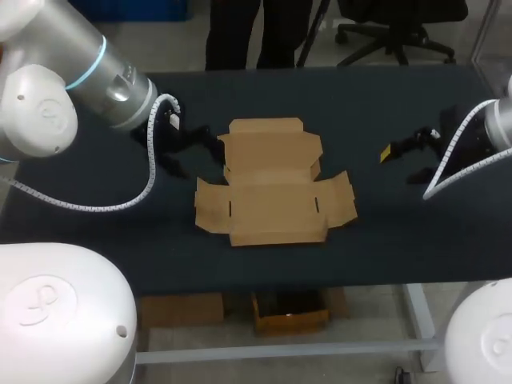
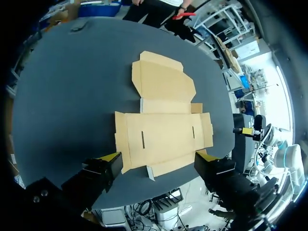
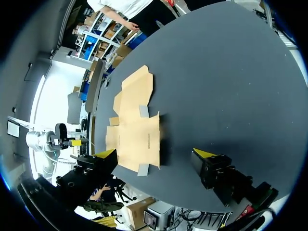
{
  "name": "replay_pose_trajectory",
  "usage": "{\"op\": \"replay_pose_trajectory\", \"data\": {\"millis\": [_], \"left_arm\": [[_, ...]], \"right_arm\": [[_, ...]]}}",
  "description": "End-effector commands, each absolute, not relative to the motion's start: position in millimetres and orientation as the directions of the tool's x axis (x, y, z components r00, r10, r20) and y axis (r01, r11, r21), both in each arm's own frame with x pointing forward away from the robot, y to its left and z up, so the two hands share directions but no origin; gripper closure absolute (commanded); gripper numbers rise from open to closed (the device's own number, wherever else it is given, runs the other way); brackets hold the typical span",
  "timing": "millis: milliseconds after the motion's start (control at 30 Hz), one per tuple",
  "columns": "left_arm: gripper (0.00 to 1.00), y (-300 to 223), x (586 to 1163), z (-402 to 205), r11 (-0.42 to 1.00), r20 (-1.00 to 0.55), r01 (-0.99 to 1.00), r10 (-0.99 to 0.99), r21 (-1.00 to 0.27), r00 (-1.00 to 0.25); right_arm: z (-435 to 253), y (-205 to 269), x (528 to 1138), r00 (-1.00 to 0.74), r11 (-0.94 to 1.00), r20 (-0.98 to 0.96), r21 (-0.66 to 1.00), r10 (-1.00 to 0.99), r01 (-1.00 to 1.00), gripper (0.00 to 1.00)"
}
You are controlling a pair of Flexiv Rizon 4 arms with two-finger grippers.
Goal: Assemble the packaging by folding the flat box into shape, placing the metal phone stand inside, and closing the box properly
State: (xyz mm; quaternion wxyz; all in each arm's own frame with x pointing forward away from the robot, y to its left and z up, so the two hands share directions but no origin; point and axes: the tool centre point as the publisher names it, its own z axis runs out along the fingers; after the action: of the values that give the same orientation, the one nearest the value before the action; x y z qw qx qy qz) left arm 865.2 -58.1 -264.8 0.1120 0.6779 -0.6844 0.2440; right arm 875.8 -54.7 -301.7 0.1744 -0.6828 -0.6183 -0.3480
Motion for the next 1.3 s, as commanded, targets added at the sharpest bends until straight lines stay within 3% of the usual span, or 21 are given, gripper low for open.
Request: {"op": "replay_pose_trajectory", "data": {"millis": [33, 600, 1300], "left_arm": [[0.00, -57.5, 872.1, -263.8, -0.043, 0.485, -0.979, -0.872, -0.200, -0.061], [0.00, -47.7, 938.1, -274.6, -0.044, 0.511, -0.979, -0.857, -0.200, -0.066], [0.00, -27.9, 974.1, -275.9, -0.035, 0.545, -0.971, -0.832, -0.236, -0.102]], "right_arm": [[-304.2, -58.3, 892.5, -0.025, -0.150, 0.718, 0.179, 0.695, 0.972, 0.00], [-325.3, -27.2, 957.6, -0.070, -0.057, 0.772, 0.137, 0.632, 0.989, 0.00], [-349.7, 9.0, 999.0, -0.072, -0.010, 0.841, 0.091, 0.537, 0.996, 0.00]]}}
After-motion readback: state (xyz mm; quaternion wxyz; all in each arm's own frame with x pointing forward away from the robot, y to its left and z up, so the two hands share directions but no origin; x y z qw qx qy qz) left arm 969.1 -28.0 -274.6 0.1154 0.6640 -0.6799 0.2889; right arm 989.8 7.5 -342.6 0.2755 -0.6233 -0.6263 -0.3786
